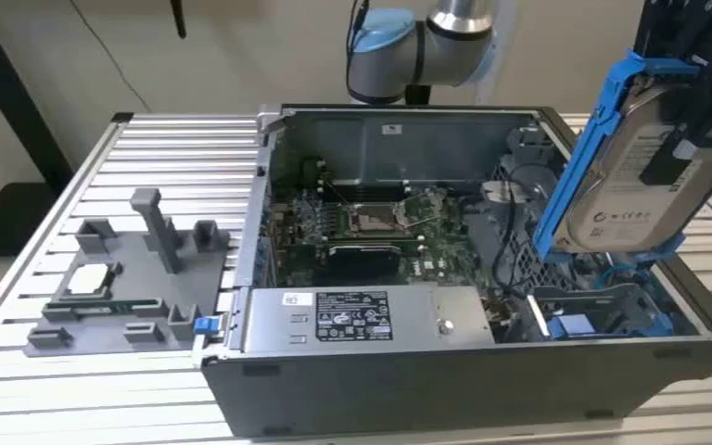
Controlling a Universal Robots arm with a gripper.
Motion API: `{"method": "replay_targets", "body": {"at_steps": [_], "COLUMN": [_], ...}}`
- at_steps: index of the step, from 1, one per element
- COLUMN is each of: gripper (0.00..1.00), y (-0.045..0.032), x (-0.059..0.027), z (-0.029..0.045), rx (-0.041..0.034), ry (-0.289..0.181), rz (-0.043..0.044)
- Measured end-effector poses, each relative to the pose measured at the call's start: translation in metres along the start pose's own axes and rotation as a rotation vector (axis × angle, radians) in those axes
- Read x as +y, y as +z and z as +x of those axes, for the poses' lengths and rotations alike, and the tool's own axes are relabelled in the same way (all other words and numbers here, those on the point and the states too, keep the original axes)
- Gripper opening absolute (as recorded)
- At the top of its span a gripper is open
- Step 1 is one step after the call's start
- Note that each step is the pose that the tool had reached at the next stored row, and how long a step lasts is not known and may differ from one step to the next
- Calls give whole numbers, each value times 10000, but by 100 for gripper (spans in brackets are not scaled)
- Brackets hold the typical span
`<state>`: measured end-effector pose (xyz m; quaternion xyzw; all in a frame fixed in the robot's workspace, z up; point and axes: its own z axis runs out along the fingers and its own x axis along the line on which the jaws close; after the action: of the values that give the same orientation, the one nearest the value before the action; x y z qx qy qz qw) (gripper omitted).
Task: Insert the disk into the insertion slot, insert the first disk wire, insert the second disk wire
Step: 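Insert the disk into the insertion slot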
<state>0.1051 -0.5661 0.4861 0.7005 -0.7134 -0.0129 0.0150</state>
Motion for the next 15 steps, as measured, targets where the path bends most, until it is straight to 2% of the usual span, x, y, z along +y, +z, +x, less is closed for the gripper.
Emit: {"method": "replay_targets", "body": {"at_steps": [11,15], "gripper": [0,0], "y": [19,32], "x": [-15,-45], "z": [6,28], "rx": [-1,-1], "ry": [0,0], "rz": [0,-51]}}
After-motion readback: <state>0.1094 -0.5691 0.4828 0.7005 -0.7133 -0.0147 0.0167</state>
